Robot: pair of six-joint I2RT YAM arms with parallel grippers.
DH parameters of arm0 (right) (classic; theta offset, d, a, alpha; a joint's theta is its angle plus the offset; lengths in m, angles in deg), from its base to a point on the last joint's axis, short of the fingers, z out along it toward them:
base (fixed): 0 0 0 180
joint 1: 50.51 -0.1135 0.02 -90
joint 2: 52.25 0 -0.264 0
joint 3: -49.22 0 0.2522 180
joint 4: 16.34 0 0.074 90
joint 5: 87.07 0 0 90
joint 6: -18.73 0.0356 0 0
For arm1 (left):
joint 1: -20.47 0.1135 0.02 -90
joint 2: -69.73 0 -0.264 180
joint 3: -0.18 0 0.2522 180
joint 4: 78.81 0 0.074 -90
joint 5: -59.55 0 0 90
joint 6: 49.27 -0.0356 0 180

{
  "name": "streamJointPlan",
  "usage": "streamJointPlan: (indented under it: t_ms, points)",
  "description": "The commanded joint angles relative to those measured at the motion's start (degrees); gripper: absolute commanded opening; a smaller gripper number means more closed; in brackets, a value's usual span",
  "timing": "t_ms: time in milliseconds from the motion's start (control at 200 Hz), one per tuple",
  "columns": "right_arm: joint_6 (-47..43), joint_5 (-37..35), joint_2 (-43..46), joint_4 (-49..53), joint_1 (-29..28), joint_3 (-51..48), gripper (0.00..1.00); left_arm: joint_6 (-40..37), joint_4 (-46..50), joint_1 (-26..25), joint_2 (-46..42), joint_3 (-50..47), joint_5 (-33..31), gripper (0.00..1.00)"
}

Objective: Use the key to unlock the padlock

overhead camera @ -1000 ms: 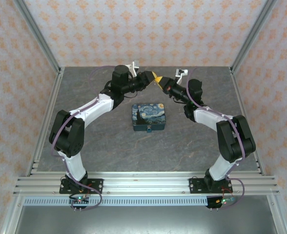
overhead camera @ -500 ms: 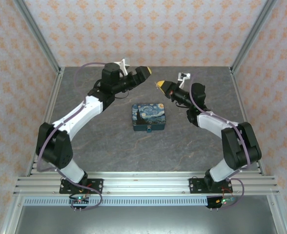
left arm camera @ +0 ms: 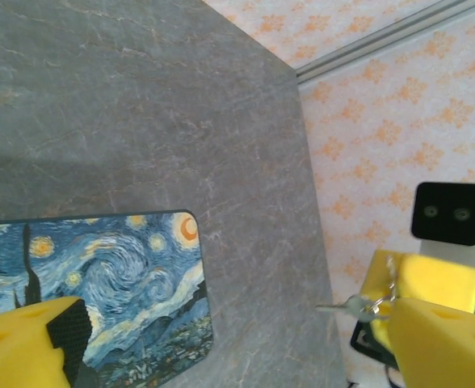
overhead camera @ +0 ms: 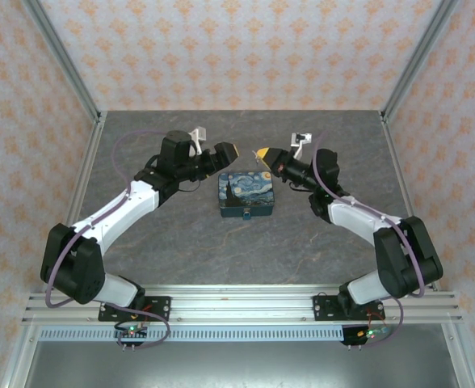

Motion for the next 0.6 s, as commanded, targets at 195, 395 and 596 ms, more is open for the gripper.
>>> streamJointPlan:
  t_ms: [195, 395, 596]
  points:
    - [1.1, -3.6, -3.0, -2.7, -2.0, 1.4, 0.00, 7.8, -11.5, 0.5, 6.7, 3.7, 4.9, 0.54]
    - [2.2, -4.6, -5.2, -3.7, -2.0, 2.6, 0.00, 12.8, -17.7, 0.2, 9.4, 4.0, 5.0, 0.48]
    - [3.1, -5.1, -7.2, -5.2, -2.0, 3.4, 0.00, 15.2, -20.3, -1.0, 11.5, 4.2, 4.8, 0.48]
